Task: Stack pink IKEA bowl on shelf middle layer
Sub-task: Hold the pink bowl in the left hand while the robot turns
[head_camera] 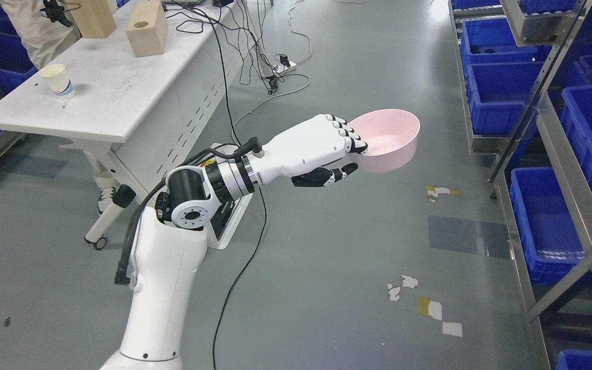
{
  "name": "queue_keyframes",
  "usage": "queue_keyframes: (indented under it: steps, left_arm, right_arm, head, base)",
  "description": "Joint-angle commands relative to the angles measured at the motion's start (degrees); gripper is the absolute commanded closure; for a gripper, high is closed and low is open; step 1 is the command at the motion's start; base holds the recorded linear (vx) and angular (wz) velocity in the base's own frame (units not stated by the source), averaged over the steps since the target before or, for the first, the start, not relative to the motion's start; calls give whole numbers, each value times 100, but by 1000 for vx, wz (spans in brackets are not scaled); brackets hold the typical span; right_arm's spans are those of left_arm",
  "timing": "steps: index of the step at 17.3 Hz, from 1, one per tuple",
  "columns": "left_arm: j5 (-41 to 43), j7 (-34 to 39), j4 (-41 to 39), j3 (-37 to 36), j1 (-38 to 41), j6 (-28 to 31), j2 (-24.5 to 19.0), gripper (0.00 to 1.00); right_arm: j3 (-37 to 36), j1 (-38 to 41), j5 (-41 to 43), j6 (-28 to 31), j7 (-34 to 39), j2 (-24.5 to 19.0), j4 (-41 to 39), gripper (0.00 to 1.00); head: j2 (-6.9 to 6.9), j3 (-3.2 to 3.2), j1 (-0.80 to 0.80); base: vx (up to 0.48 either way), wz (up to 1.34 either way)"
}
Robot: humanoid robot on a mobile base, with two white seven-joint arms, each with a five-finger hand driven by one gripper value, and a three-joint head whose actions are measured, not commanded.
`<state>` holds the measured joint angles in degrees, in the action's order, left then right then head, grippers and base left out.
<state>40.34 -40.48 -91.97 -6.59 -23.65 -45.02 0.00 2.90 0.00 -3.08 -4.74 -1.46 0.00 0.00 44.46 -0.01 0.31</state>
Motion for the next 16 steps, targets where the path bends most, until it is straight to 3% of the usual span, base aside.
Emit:
queue_keyframes:
  steps: [1, 16]
  left_arm:
    - [0, 5, 4, 0, 1, 2, -100, 97]
    - [-9, 92, 21, -255, -25, 2, -100, 97]
  right_arm:
    - [0, 132, 0, 0, -4, 100, -100, 0]
    - [0, 132, 0, 0, -4, 100, -100, 0]
  head:
    - [0, 0, 0]
    - [0, 0, 0]
  base:
    - [165, 112]
    - [190, -103]
